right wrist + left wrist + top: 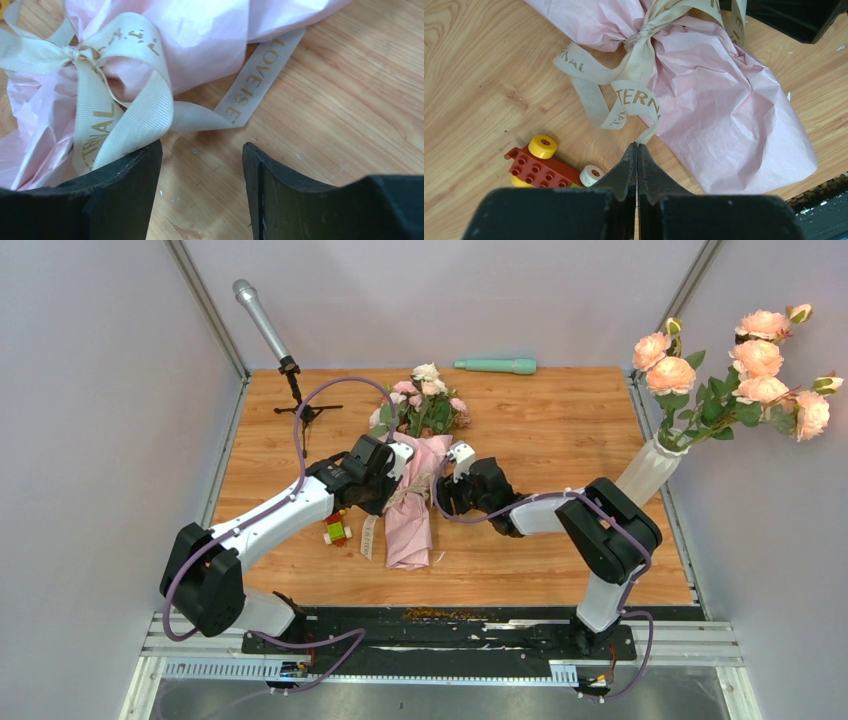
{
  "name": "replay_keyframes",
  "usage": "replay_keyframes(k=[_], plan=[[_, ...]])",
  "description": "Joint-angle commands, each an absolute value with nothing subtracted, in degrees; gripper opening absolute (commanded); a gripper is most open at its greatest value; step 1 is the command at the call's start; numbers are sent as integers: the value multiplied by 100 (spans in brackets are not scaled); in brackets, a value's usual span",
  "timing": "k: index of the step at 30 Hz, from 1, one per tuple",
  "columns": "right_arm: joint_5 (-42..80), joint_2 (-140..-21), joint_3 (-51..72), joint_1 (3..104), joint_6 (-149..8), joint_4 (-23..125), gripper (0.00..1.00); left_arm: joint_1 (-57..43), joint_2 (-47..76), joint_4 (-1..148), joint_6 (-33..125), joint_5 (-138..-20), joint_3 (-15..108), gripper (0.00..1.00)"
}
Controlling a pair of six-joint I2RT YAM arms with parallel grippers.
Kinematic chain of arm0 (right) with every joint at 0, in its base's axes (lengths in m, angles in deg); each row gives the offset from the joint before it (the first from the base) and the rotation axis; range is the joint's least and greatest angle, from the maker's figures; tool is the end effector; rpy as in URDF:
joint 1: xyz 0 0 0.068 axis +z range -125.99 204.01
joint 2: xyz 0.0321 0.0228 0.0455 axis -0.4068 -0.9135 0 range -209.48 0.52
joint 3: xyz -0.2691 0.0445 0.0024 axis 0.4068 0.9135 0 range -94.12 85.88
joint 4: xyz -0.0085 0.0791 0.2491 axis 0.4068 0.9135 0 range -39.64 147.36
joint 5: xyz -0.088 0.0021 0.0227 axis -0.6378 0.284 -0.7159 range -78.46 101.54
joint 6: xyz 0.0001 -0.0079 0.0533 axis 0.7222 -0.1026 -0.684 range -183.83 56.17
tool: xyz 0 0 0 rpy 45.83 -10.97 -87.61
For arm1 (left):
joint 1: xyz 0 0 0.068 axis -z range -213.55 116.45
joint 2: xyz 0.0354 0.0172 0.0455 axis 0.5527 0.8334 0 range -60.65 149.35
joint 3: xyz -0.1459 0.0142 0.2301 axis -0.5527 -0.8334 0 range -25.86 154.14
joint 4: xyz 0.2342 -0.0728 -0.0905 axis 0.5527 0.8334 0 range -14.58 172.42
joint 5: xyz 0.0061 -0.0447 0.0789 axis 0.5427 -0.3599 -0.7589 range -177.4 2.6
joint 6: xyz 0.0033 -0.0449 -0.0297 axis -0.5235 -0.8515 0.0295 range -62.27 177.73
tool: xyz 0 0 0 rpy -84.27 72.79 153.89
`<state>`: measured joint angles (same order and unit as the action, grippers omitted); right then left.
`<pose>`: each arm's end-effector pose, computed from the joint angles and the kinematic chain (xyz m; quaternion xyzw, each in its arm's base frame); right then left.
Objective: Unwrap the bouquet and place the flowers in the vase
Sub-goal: Untie the ribbon from the wrapping paper.
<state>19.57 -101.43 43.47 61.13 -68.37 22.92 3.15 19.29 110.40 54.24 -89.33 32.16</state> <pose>0.2707 0.2110 0.1328 -0.2775 0.8283 0.2290 0.4295 0.2279 -0.1684 0.2458 0.2693 0.9198 -0.0828 0.2730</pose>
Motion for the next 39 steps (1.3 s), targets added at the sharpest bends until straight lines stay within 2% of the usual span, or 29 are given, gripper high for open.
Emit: replay_keyframes(k=[1,7,10,15,18,19,39], plan=[[1893,-10232,4049,6250,-6575,1960,62,319,1819,10995,5456,-8875,3324,0],[1728,-10428,3812,6312,-6451,1994,62,319,1836,10996,5456,-8850,3329,0],[1681,-10515,3741,6335,-6411,2041,56,326,1837,10996,5452,-8846,3334,0],[1545,-10505,3745,6380,-6411,2096,31,320,1837,10995,5456,-8846,3338,0],[1500,-10428,3788,6389,-6409,2127,4,324,1809,10996,5452,-8888,3330,0],[1479,-10387,3808,6390,-6409,2149,0,320,1801,10996,5453,-8906,3330,0],[629,-9613,4342,6509,-6889,2501,0,199,1579,11023,5392,-9854,3233,0]])
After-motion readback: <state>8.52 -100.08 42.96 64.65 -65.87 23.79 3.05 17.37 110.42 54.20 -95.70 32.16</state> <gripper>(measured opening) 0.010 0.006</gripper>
